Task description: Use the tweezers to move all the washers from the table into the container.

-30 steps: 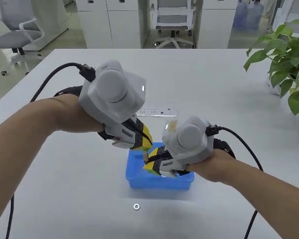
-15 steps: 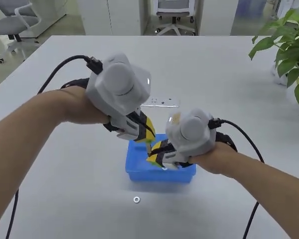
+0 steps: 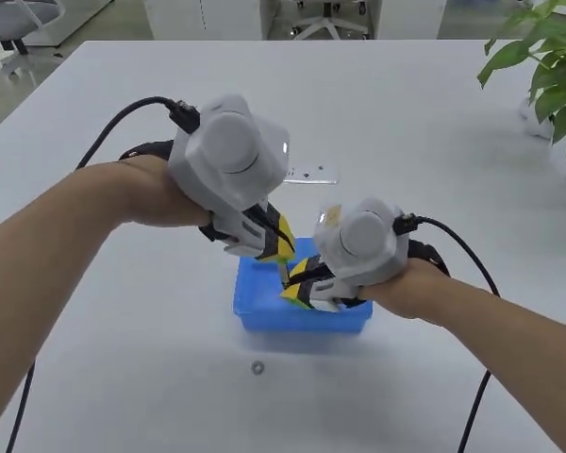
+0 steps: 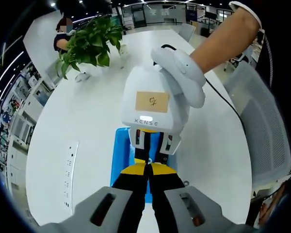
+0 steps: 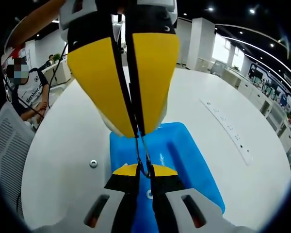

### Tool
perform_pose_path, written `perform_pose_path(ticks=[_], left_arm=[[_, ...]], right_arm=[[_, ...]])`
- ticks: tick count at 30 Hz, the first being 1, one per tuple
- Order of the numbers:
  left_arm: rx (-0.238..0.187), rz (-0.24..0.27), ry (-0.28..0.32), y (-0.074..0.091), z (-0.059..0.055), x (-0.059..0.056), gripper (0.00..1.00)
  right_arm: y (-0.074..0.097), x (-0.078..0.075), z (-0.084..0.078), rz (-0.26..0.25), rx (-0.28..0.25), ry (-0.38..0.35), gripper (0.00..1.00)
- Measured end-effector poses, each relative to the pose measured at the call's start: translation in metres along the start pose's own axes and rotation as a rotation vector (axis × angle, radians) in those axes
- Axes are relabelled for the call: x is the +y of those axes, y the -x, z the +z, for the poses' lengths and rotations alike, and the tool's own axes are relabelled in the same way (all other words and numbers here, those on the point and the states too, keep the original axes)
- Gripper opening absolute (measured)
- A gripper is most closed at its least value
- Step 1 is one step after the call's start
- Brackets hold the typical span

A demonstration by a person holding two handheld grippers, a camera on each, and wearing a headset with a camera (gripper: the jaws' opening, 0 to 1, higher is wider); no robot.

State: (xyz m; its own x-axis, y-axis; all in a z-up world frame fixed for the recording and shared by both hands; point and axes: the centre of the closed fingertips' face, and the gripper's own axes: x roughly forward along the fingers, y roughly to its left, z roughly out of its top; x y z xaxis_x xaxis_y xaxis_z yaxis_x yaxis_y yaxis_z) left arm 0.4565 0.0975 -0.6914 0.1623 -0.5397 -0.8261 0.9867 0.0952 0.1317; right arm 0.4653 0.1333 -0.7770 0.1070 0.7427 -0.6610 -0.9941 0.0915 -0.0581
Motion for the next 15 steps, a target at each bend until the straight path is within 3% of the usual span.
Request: perform_pose_path(ticks=[15], left_arm=[[-0.007,-0.002,0.001,-0.0035,0.0001,0.0021,0.05]], right_arm=[[-0.0013,-0.0031,-0.0038,-0.003,0.007,-0.009,0.10]])
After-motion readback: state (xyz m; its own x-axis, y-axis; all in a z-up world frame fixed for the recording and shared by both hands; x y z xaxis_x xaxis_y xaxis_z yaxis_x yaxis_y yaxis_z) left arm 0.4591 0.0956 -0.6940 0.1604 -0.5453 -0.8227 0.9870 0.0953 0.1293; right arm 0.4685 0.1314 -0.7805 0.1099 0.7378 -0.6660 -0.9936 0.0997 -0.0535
